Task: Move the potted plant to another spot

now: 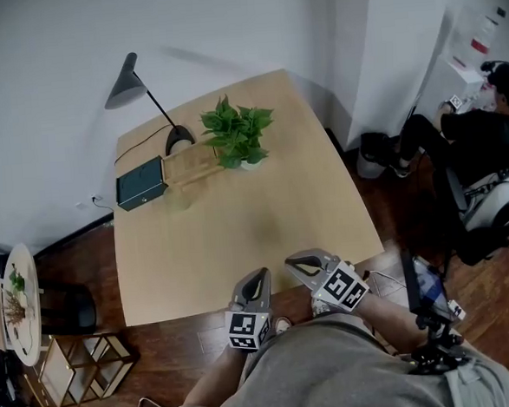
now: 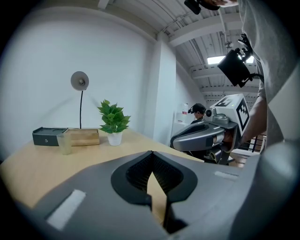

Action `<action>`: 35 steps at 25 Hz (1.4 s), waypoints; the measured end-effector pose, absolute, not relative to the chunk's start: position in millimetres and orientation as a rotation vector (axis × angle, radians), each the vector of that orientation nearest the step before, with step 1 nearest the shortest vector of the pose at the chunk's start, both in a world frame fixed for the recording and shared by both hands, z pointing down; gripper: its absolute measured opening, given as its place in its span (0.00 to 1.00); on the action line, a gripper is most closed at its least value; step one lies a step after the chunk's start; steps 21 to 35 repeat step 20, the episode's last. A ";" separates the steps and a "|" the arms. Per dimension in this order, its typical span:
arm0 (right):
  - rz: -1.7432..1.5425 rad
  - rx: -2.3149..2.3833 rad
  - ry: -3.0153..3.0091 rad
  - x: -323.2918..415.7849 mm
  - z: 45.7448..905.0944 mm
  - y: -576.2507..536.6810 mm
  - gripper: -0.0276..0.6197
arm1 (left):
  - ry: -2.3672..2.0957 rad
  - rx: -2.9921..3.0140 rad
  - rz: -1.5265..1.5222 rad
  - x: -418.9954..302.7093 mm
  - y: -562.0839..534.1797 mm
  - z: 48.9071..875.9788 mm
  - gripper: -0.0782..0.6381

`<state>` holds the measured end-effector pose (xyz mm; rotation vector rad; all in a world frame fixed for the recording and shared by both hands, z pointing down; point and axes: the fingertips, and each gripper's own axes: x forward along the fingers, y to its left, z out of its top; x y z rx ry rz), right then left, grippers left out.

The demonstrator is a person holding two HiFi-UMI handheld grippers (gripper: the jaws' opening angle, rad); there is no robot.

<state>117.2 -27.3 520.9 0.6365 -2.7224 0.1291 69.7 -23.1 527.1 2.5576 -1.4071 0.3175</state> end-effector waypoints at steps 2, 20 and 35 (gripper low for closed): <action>0.125 0.637 -2.722 115.2 520.0 -29.6 0.05 | -1.404 2.557 0.322 67.2 -24.3 526.8 0.11; 0.107 0.663 -2.712 109.0 513.4 -36.6 0.05 | -1.382 2.577 0.297 63.3 -32.5 522.4 0.11; 0.107 0.663 -2.712 109.0 513.4 -36.6 0.05 | -1.382 2.577 0.297 63.3 -32.5 522.4 0.11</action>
